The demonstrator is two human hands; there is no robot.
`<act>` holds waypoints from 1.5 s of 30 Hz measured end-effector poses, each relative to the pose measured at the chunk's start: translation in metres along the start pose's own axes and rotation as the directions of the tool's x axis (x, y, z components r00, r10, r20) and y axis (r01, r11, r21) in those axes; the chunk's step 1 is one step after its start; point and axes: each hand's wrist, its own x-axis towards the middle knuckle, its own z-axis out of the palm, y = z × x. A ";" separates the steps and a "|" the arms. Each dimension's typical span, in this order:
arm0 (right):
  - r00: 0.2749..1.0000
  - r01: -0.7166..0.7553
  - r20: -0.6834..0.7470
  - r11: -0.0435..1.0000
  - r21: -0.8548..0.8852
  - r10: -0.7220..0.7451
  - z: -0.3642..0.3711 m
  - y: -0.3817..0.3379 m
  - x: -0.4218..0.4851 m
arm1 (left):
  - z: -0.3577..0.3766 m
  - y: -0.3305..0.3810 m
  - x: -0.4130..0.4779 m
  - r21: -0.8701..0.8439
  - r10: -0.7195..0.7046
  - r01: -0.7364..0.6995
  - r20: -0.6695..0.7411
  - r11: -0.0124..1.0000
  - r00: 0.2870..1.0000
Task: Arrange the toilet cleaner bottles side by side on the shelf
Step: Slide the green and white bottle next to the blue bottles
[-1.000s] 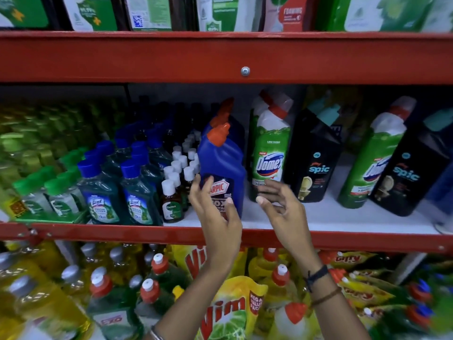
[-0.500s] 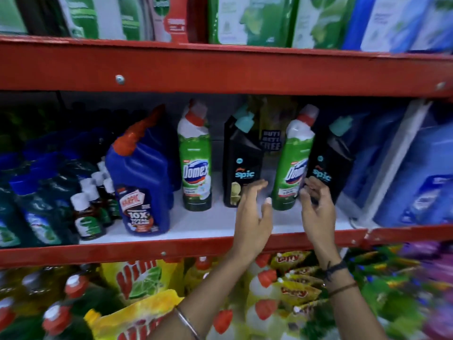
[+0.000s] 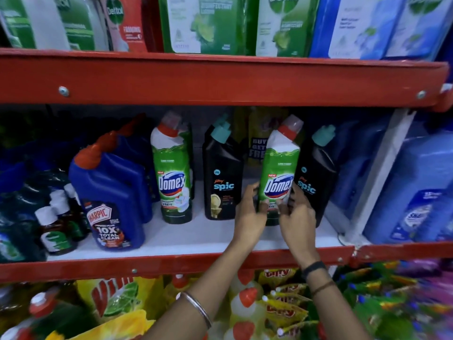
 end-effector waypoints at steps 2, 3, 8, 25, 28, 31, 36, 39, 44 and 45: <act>0.999 -0.006 -0.033 1.000 -0.025 0.005 0.000 0.003 -0.004 | -0.001 0.000 0.002 -0.004 -0.007 0.007 -0.005 1.000 1.000; 0.999 -0.012 -0.031 1.000 -0.003 0.012 -0.001 0.003 -0.004 | -0.001 0.001 0.002 -0.008 -0.013 0.013 -0.006 1.000 1.000; 0.997 -0.077 -0.011 0.979 0.191 0.080 -0.007 -0.004 -0.003 | -0.006 0.005 -0.002 -0.025 -0.011 0.011 -0.026 1.000 1.000; 0.989 -0.060 0.147 0.870 0.490 -0.014 0.026 -0.102 -0.066 | -0.123 0.015 -0.067 0.169 0.180 -0.146 -0.206 0.975 0.962; 0.985 -0.079 0.170 0.854 0.514 -0.010 0.047 -0.115 -0.077 | -0.147 0.011 -0.072 0.202 0.178 -0.132 -0.231 0.970 0.957; 0.981 -0.092 0.193 0.861 0.500 -0.007 0.066 -0.123 -0.086 | -0.167 0.007 -0.074 0.216 0.187 -0.133 -0.251 0.967 0.950; 0.973 -0.099 0.229 0.876 0.472 -0.014 0.090 -0.134 -0.091 | -0.186 -0.004 -0.072 0.243 0.176 -0.105 -0.292 0.964 0.940; 0.972 -0.093 0.235 0.883 0.459 -0.019 0.096 -0.140 -0.091 | -0.191 -0.009 -0.069 0.262 0.178 -0.098 -0.301 0.960 0.937; 0.978 -0.076 0.210 0.897 0.436 -0.019 0.100 -0.140 -0.090 | -0.191 -0.012 -0.067 0.291 0.190 -0.099 -0.304 0.952 0.934; 0.979 -0.071 0.204 0.899 0.433 -0.022 0.101 -0.140 -0.090 | -0.191 -0.013 -0.067 0.293 0.194 -0.102 -0.302 0.950 0.933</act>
